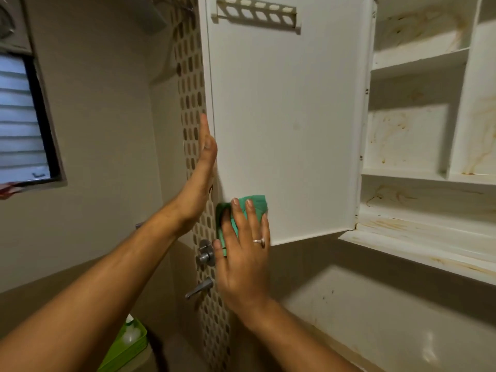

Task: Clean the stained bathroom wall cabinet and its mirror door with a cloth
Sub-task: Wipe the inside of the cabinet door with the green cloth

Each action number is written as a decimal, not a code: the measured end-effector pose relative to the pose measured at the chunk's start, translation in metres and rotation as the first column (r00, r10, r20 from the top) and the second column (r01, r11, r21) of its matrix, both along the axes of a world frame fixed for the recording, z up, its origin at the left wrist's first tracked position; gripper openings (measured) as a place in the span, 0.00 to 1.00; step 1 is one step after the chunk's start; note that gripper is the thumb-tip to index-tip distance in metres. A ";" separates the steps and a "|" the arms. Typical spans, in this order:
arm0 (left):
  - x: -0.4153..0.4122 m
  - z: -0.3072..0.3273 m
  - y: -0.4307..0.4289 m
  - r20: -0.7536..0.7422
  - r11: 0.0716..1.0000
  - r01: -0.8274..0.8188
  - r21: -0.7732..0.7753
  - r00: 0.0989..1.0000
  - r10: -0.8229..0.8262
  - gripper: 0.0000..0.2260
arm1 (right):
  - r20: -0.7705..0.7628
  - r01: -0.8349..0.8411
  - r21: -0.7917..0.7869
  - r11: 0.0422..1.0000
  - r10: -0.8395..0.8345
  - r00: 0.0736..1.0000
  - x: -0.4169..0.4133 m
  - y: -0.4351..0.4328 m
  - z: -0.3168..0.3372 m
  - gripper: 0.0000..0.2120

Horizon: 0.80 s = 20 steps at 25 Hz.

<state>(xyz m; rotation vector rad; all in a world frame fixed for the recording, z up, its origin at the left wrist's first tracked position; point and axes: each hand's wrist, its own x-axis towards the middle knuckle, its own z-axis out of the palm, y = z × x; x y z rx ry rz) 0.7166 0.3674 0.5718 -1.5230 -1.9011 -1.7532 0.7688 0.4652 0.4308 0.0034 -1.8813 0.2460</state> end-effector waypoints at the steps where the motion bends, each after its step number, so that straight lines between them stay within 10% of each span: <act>1: -0.001 -0.002 -0.002 0.008 1.000 -0.004 -0.013 1.000 0.004 0.41 | 0.006 -0.017 -0.025 1.000 0.018 1.000 -0.001 -0.012 -0.001 0.24; 10: 0.023 -0.020 0.011 0.041 0.990 -0.131 0.044 0.991 0.129 0.48 | 0.090 0.037 0.345 0.938 -0.073 0.993 0.037 0.085 -0.018 0.15; 17: 0.021 -0.021 0.015 0.011 0.973 -0.219 0.079 0.976 0.218 0.48 | 0.053 0.064 -0.064 0.996 -0.060 0.997 0.036 0.049 -0.027 0.11; 20: 0.027 -0.024 0.024 -0.039 0.938 -0.338 0.076 0.939 0.341 0.44 | 0.113 -0.013 0.255 0.967 -0.016 0.993 0.047 0.087 -0.022 0.13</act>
